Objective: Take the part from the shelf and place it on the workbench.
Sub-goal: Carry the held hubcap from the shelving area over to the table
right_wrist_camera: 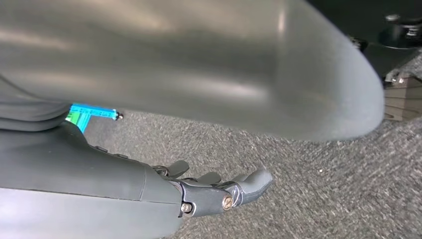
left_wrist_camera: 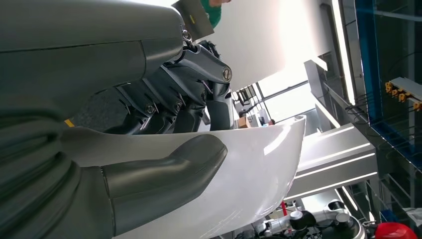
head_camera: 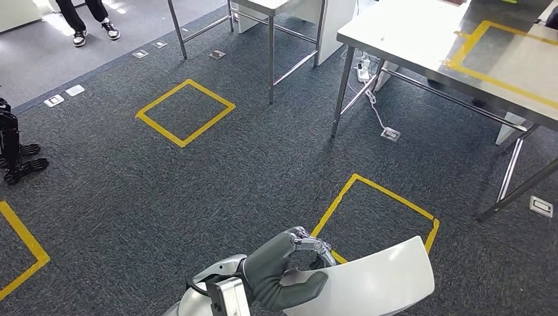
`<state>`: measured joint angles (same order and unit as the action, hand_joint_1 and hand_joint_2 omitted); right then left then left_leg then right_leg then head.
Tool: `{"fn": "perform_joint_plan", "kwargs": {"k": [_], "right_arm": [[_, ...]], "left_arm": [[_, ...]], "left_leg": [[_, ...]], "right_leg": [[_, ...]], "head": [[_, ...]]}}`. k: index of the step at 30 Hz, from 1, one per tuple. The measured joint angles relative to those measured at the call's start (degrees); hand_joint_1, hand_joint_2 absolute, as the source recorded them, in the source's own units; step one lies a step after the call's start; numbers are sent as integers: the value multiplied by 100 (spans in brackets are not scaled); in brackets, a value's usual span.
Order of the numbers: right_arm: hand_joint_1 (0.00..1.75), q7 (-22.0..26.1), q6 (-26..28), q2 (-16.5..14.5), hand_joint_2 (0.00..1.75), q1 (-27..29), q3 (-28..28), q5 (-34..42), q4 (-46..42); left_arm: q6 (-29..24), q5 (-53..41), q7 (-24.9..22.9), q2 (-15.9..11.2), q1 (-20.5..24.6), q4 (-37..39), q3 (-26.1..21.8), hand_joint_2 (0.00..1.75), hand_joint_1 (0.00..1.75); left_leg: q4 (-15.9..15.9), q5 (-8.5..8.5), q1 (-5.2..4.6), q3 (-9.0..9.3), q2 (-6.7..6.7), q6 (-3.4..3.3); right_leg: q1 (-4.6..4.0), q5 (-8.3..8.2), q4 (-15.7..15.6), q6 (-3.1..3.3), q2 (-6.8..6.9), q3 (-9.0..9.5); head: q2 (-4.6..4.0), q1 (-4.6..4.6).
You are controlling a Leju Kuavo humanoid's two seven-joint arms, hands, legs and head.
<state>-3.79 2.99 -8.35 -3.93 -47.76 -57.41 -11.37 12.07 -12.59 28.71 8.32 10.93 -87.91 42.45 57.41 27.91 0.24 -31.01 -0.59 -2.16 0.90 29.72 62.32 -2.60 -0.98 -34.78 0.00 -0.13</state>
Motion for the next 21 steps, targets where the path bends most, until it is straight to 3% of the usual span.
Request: {"fn": "perform_joint_plan", "kwargs": {"k": [2,3,4,5,7,9,12,14,15,18,19,20,21], "right_arm": [[0,-7,0,6,0,2,-2,-17,0],[0,-11,0,9,0,6,-3,-17,0],[0,-15,0,14,0,12,-6,-14,0],[0,-16,0,17,0,16,-11,-6,0],[0,-11,0,23,0,12,-32,18,0],[0,-5,1,14,0,-1,-50,45,-1],[0,-3,1,7,0,-8,-66,69,-2],[0,-3,1,7,0,-6,-80,76,-2],[0,-2,1,7,0,-7,-87,78,-2],[0,13,0,8,0,-6,-99,71,-1],[0,17,1,9,0,-2,-101,67,-1],[0,17,1,10,0,1,-102,62,0],[0,17,1,11,0,2,-103,58,0]], "left_arm": [[-19,3,4,-6,-15,33,5,175,175],[-24,2,3,-9,-25,54,7,175,175],[-24,4,4,-11,-34,74,10,175,175],[-13,11,8,-11,-38,92,16,175,175],[40,38,17,-9,-40,117,33,175,175],[97,67,25,-5,-38,125,43,175,175],[132,87,31,-2,-28,126,45,175,175],[138,90,32,2,-22,125,46,175,175],[141,90,32,2,-19,126,46,175,175],[151,90,33,-10,-25,151,46,175,175],[152,90,32,-15,-28,163,46,175,175],[153,90,32,-18,-30,172,46,175,175],[154,90,32,-20,-29,176,46,175,175]], "left_leg": [[-7,-6,-4,-15,-52,-13],[0,-2,-3,-23,-76,-8],[11,6,1,-28,-99,5],[30,20,11,-31,-118,26],[98,70,33,-34,-153,100],[175,133,19,-44,-179,189],[172,163,15,-25,-222,298],[307,274,38,-75,-163,359],[525,412,45,-171,-105,381],[1605,901,46,-680,5,390],[1788,917,44,-779,14,377],[1756,823,41,-777,23,355],[1493,631,37,-662,52,322]], "right_leg": [[7,346,752,-27,17,-385],[16,427,1036,-42,19,-537],[28,395,1117,-58,27,-589],[43,259,972,-74,45,-524],[74,-92,247,-104,149,-155],[73,-227,-235,-53,235,78],[43,-210,-265,115,178,64],[49,-229,-274,197,124,57],[53,-238,-279,228,97,55],[28,-242,-279,270,-4,41],[18,-243,-278,275,-53,39],[9,-245,-277,275,-105,40],[2,-248,-277,273,-165,44]], "head": [[0,21],[0,23],[0,22],[0,23],[0,27],[0,38],[0,14],[0,-4],[0,-15],[0,-42],[0,-44],[0,-45],[0,-47]]}}
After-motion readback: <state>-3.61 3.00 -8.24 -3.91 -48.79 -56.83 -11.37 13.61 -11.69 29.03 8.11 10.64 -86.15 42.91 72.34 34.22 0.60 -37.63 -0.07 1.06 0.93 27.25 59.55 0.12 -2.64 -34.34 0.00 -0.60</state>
